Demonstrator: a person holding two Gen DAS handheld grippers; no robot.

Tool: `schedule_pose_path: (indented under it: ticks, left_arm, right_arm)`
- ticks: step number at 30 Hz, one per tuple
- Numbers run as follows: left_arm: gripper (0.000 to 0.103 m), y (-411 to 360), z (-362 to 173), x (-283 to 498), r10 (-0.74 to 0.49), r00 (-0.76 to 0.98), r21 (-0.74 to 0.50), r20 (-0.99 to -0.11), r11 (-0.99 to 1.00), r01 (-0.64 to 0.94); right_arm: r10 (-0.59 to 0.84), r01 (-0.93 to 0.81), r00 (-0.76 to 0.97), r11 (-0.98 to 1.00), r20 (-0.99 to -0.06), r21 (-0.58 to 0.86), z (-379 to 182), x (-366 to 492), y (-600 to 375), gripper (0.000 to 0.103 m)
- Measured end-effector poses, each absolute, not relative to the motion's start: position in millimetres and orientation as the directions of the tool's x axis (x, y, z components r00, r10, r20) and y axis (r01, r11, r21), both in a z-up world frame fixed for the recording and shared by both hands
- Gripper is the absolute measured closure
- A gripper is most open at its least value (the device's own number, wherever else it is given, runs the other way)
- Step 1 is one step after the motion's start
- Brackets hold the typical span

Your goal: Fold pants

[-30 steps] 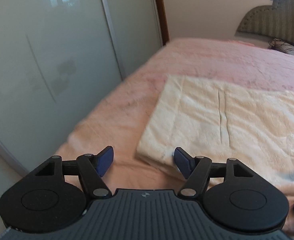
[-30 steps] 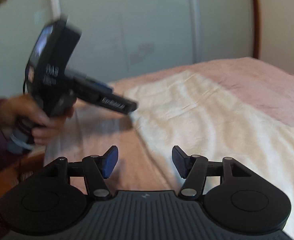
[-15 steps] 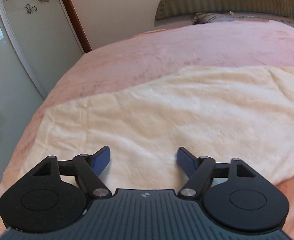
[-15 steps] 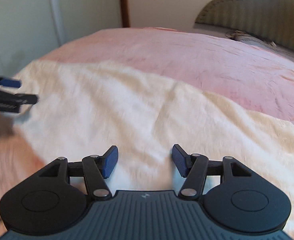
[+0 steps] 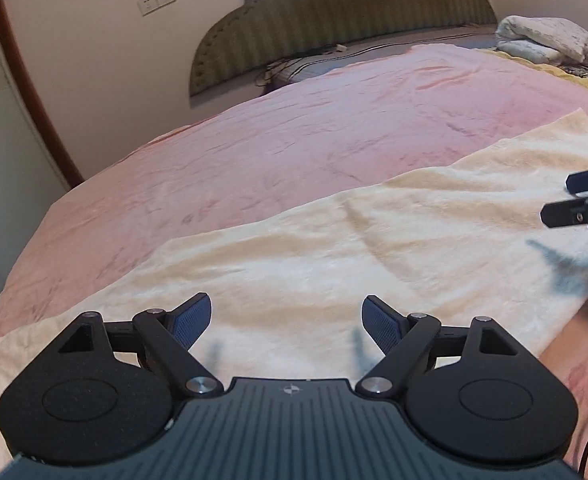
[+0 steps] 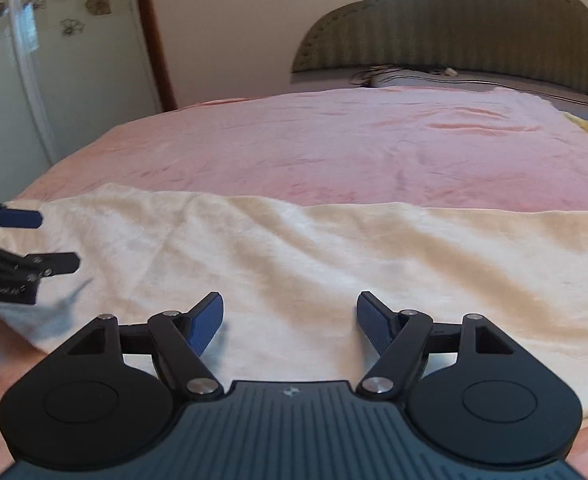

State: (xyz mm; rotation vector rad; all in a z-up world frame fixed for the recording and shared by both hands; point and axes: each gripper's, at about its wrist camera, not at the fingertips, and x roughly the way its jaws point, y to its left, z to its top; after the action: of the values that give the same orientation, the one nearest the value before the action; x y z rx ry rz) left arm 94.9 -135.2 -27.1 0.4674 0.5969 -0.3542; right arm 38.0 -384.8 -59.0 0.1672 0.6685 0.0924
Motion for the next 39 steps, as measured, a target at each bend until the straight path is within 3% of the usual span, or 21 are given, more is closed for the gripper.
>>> schedule_pose_path:
  ticks: [3,4,6,9,13,16,19,23,26,29,34,39]
  left_arm:
    - [0.017,-157,-38,95,-0.207,0.757,0.334,-0.62,0.803,0.493]
    - [0.019,-162,-45,96,-0.22,0.733,0.336,-0.644,0.779,0.529]
    - [0.019,-167,-51,90,-0.243,0.721,0.33,-0.649,0.763,0.555]
    - [0.017,-178,-48,91,-0.27,0.729,0.309,-0.629,0.774,0.552]
    - [0.014,-204,-52,99,-0.303,0.681,0.265,-0.667,0.758,0.597]
    - [0.015,-214,-59,93,-0.293,0.683,0.291,-0.669,0.742,0.604]
    - [0.014,-214,-54,84,-0.358,0.677,0.27,-0.643,0.722,0.637]
    - [0.014,-220,-67,81,-0.376,0.64,0.277,-0.67,0.673,0.685]
    - [0.014,-217,-70,81,-0.39,0.642,0.266,-0.66,0.679,0.685]
    - [0.014,-215,-70,87,-0.398,0.615,0.21,-0.68,0.698,0.684]
    - [0.012,-209,-70,97,-0.409,0.571,0.115,-0.712,0.734,0.669]
    - [0.009,-211,-70,93,-0.396,0.592,0.144,-0.702,0.735,0.663]
  right_arm:
    - [0.039,0.043,0.745,0.993,-0.666,0.106,-68,47,-422,0.027]
    - [0.01,0.065,0.726,0.994,-0.688,0.083,-79,48,-435,0.021]
    - [0.011,0.077,0.736,0.992,-0.677,0.1,-81,40,-454,0.02]
    - [-0.149,0.202,0.75,0.979,-0.645,0.01,-72,27,-469,0.02]
    - [-0.042,0.159,0.755,0.98,-0.654,0.12,-77,41,-483,0.02]
    - [-0.133,0.201,0.729,0.979,-0.671,0.025,-83,53,-490,0.02]
    - [-0.271,0.322,0.76,0.947,-0.591,-0.02,-63,32,-495,0.02]
    - [-0.152,0.358,0.834,0.881,-0.531,0.31,-57,-19,-519,0.019]
    - [-0.049,0.374,0.881,0.681,-0.471,0.629,-72,-64,-546,0.018]
    - [0.125,0.276,0.92,0.467,-0.372,0.84,-95,-87,-553,0.018]
    - [0.307,0.221,0.875,0.435,-0.375,0.873,-112,-64,-528,0.018]
    - [0.295,0.227,0.865,0.49,-0.405,0.842,-107,-36,-527,0.019]
